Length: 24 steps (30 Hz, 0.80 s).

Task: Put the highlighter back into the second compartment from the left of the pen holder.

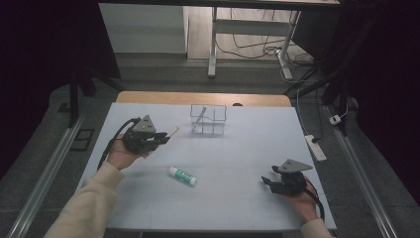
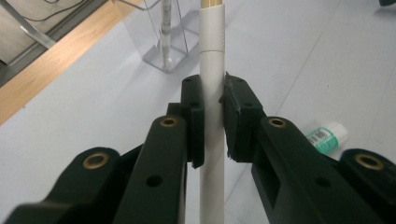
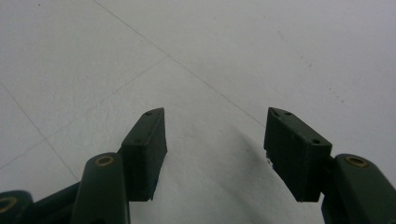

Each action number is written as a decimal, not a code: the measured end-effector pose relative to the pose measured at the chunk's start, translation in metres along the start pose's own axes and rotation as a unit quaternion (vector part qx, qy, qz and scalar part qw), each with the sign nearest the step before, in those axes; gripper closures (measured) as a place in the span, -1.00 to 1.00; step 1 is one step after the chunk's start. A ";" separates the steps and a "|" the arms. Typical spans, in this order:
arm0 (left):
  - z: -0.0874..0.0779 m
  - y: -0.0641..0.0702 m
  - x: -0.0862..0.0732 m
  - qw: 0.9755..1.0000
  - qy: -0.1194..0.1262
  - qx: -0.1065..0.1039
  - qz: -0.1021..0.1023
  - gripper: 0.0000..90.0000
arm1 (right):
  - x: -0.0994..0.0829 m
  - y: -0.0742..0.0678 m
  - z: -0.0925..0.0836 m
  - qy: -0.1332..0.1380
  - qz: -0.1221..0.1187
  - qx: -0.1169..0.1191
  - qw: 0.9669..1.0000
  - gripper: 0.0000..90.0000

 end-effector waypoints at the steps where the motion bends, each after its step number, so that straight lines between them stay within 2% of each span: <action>1: 0.000 0.000 0.002 1.000 0.003 0.001 -0.001 0.76 | 0.000 0.000 0.000 0.000 -0.001 0.000 1.000 -0.14; 9: 0.005 0.002 0.021 1.000 0.030 0.007 -0.001 0.76 | 0.001 0.000 -0.001 0.004 0.001 0.002 1.000 -0.14; 24: 0.012 -0.001 0.043 0.998 0.059 0.013 -0.013 0.76 | 0.004 0.001 -0.004 0.017 0.004 0.000 1.000 -0.19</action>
Point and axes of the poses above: each handheld gripper's, and its own axes: z roughly forward along the jaws, x roughly out of its top, y roughly to its right, the point moved 10 cm from there along z, roughly forward along the jaws, and after that the axes turned 1 degree about x, right-handed, at the moved point
